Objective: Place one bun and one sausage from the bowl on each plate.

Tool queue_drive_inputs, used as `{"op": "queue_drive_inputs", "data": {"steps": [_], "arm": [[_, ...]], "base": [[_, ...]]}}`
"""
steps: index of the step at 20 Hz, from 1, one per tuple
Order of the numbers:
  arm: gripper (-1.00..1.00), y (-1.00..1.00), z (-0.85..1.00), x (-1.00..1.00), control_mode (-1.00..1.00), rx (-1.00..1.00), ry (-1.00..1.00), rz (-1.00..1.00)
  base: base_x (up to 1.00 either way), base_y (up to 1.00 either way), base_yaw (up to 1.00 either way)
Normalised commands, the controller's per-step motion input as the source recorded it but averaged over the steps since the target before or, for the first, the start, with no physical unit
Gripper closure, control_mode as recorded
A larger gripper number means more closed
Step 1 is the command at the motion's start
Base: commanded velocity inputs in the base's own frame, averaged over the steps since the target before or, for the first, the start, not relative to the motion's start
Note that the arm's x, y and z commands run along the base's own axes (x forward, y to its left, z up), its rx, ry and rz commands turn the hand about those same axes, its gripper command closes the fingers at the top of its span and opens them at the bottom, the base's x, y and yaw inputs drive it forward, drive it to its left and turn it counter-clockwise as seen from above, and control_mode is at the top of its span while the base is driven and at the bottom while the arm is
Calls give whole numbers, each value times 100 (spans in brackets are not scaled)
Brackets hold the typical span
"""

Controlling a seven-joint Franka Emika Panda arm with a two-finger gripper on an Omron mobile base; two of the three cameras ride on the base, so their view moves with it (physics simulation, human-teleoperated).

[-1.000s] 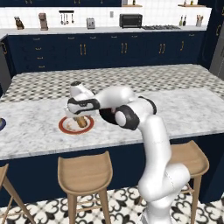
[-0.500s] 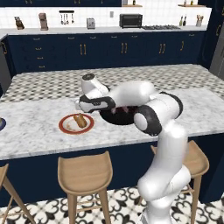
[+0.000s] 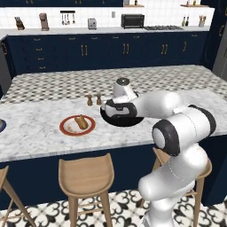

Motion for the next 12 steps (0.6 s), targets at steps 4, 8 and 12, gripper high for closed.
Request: {"op": "queue_drive_inputs", "data": {"steps": [4,8,12], "arm": [[-100,-100,8,100,-100,0,40,-11],[-100,-58,-21,94,-100,-5,34,-2],[-100,20,-41,33,-100,-10,11,0]], "base": [[0,0,0],[0,0,0],[0,0,0]]}}
